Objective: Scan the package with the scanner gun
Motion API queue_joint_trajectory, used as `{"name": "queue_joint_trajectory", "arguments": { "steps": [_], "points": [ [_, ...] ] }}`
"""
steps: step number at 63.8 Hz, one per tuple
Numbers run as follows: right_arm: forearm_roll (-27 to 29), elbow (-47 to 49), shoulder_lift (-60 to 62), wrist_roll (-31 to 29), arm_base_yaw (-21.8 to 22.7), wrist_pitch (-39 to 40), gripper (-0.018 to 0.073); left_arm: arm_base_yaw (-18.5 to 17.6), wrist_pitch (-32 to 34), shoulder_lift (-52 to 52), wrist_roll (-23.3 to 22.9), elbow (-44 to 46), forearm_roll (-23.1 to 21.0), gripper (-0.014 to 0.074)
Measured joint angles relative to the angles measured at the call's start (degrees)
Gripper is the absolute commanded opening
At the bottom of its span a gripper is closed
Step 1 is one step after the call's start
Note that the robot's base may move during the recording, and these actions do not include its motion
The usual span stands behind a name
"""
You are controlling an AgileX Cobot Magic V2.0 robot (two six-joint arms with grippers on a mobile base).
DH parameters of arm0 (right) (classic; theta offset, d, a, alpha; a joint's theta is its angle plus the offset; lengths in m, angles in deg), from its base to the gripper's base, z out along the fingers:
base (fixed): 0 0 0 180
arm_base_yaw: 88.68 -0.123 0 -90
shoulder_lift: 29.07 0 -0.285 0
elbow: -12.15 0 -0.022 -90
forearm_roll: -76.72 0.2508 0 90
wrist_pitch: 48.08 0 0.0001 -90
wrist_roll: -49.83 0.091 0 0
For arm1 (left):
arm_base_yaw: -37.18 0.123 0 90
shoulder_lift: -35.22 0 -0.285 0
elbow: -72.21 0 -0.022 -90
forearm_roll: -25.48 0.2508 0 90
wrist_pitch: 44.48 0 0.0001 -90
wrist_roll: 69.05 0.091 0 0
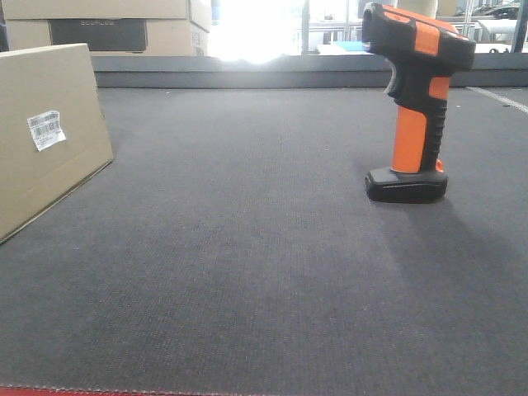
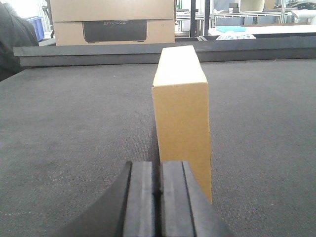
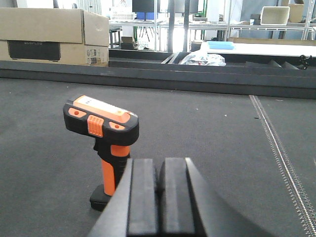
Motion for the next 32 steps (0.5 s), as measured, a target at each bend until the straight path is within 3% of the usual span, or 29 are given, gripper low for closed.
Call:
{"name": "queue_joint_trajectory", "arguments": {
  "steps": [21,25,32],
  "points": [
    [-0.27,0.0,0.0,0.0,0.0,0.0,-0.0151,0.0,0.0,0.0,0.0,0.0,0.0,-0.0111],
    [-2.84,0.0,0.0,2.22,0.0,0.0,-0.0151,0.0,0.0,0.0,0.0,0.0,0.0,-0.0111],
    [-12.4,-0.46,0.0,12.53,0.0,1.15,-0.0151,0.0,0.0,0.0,0.0,0.0,0.0,-0.0111]
  ]
}}
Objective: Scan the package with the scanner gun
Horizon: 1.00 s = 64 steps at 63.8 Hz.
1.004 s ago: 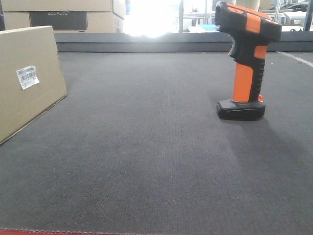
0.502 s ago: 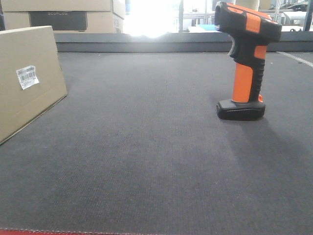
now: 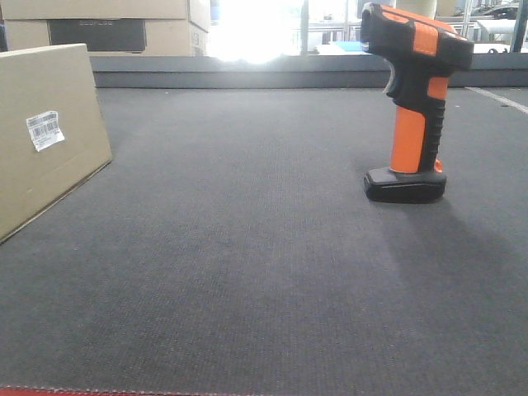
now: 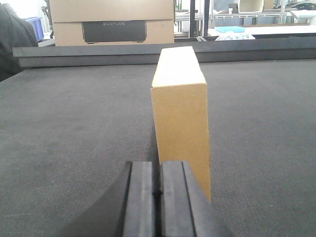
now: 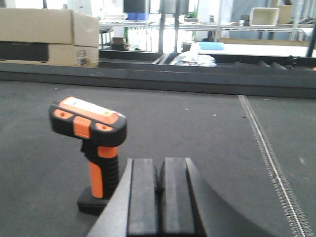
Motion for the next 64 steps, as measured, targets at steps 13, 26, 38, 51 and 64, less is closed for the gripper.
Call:
{"name": "queue_joint_trajectory", "arguments": {
  "steps": [13,26,38,51,64],
  "points": [
    [-4.43,-4.19,0.2,4.91,0.97,3.02,-0.0151,0.0,0.11,0.0,0.0,0.0,0.0,-0.0111],
    [-4.22,-11.82,4.77,5.42,5.17,7.81,-0.0151,0.0,0.11,0.0,0.0,0.0,0.0,-0.0111],
    [-3.06,-17.48,9.37,5.42,7.52,8.76,-0.0151,0.0,0.11,0.0,0.0,0.0,0.0,-0.0111],
    [-4.61,-17.7,10.12,5.42,7.66,7.81,-0.0151,0.0,0.11,0.0,0.0,0.0,0.0,-0.0111],
    [-5.1,-17.7,10.12,5.53,7.66,7.6,-0.0151,0.0,0.11,0.0,0.0,0.0,0.0,-0.0111]
  ]
}}
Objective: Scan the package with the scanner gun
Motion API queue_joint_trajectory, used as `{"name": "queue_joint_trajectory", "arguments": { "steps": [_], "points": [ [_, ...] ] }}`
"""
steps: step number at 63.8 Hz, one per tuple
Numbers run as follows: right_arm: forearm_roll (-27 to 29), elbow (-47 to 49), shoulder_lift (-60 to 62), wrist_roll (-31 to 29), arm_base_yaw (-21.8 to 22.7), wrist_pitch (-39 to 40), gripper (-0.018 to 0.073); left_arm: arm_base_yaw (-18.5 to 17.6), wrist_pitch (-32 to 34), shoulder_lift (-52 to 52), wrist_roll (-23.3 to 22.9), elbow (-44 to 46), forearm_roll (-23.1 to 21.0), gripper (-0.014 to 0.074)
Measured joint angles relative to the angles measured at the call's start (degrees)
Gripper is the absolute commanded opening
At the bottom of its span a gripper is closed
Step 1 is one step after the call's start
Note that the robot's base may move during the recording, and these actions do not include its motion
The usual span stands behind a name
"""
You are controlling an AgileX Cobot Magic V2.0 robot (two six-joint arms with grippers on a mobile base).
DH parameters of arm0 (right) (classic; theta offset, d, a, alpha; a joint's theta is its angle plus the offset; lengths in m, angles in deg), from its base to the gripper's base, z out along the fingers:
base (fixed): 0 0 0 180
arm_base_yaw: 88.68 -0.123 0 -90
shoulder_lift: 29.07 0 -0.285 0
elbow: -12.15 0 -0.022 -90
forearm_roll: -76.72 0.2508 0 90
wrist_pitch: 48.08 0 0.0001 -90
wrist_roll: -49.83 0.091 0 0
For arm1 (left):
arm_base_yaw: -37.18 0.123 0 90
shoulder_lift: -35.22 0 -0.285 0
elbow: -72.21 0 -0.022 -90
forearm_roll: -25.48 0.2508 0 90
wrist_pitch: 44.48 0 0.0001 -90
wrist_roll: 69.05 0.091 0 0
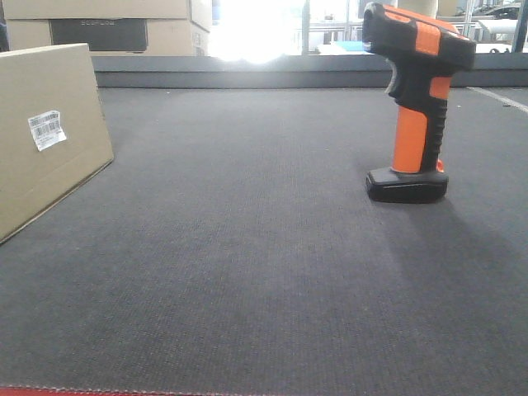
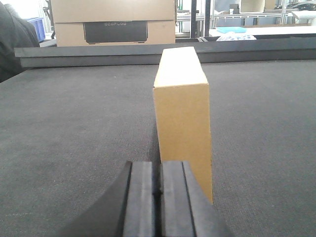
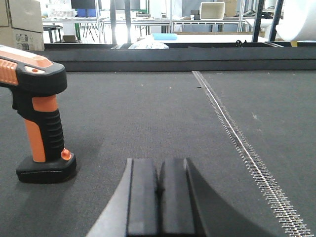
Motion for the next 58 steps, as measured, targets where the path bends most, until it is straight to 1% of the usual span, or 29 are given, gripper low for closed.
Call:
{"name": "queue_joint_trajectory", "arguments": {
  "steps": [58],
  "points": [
    [-0.11,0.0,0.0,0.0,0.0,-0.13,-0.0151,0.0,0.1,0.0,0.0,0.0,0.0,-0.0111]
  ]
}}
